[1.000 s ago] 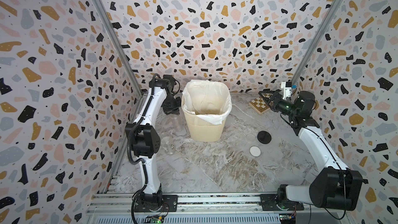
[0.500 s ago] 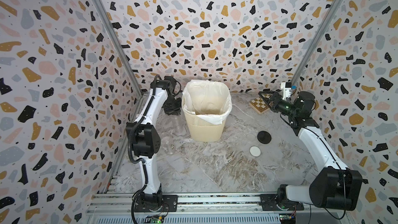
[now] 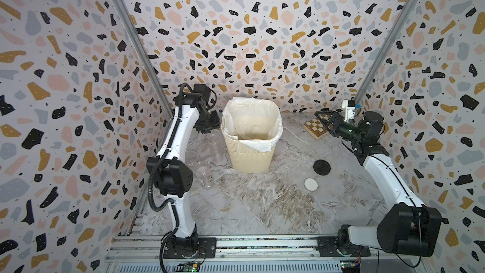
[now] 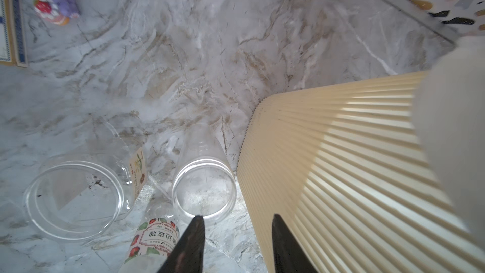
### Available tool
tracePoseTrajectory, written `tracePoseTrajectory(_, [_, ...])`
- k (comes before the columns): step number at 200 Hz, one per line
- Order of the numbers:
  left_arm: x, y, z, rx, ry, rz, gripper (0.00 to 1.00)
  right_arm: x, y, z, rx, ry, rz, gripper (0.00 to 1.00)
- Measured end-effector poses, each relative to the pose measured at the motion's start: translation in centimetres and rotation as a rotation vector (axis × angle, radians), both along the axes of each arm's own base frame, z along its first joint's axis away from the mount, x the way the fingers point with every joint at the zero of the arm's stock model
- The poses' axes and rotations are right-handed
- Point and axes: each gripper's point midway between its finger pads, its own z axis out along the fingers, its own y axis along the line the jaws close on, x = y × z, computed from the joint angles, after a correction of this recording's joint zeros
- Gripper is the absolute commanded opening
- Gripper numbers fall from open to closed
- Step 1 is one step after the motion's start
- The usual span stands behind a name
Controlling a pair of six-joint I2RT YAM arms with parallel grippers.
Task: Empty the moldy dried flower tea in the jars
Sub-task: Place the jar at the center of the board, then reset both arms
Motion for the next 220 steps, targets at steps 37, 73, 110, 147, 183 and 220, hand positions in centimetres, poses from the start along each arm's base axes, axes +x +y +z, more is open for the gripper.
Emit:
tracePoseTrajectory(37, [-1.2, 2.6, 5.3, 0.031, -0.173, 0.037, 0.50, 0.1, -0.2, -0.5, -0.030, -0.002, -0.010, 1.00])
tracePoseTrajectory(73, [-4.6, 7.7, 7.4, 0.085, -0.358, 0.126, 0.71, 0.6, -0.8, -1.9, -0.102, 0.010, -0.047, 1.00])
tracePoseTrajectory(110, [-6.8, 12.5, 4.9, 0.158, -0.496, 0.207, 0.86, 2.4, -2.9, -3.6, -0.321, 0.001, -0.182, 1.00])
tracePoseTrajectory(147, [-6.1, 15.1, -1.0, 0.202, -0.510, 0.216, 0.91, 3.4, -5.3, -5.9, -0.601, -0.037, -0.337, 1.00])
tracePoseTrajectory(183, [-4.8, 15.8, -4.3, 0.256, -0.539, 0.165, 0.92, 2.2, -8.1, -10.2, -0.770, -0.004, -0.448, 1.00])
tracePoseTrajectory(220, [-3.1, 15.7, -5.8, 0.294, -0.619, 0.103, 0.92, 1.2, -9.8, -14.3, -0.834, 0.024, -0.513, 1.00])
